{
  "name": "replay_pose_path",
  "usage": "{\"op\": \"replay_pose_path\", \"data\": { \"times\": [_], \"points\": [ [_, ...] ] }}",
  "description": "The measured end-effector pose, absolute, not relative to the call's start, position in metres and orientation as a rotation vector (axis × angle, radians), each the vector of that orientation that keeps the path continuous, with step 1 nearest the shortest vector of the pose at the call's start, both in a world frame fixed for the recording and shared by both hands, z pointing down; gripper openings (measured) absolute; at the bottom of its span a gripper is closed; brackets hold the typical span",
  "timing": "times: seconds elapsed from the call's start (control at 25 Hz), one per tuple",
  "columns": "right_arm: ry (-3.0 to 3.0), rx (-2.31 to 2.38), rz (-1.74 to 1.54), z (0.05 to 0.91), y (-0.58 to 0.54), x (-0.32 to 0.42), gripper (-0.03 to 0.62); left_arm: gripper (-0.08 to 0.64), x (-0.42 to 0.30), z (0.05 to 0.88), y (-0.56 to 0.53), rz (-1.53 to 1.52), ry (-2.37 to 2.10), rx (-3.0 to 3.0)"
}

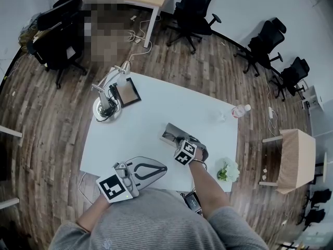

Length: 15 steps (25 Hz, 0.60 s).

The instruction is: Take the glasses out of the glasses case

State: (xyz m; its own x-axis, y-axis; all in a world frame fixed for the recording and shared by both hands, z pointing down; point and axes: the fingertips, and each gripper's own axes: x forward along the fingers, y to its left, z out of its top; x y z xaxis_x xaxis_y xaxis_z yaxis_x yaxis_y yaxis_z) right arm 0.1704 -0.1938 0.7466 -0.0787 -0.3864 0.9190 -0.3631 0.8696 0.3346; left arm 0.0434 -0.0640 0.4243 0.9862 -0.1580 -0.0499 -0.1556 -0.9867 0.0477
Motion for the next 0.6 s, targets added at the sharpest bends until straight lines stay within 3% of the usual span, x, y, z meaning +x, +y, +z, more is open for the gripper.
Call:
{"op": "replay_pose_path", "data": {
  "times": [0.6],
  "points": [
    [-1.671,0.634,-0.061,0.7380,-0.1971,0.1781,0.028,0.011,0.0449,0.4242,-0.0562,-0.070,-0.239,3.094]
  ]
}}
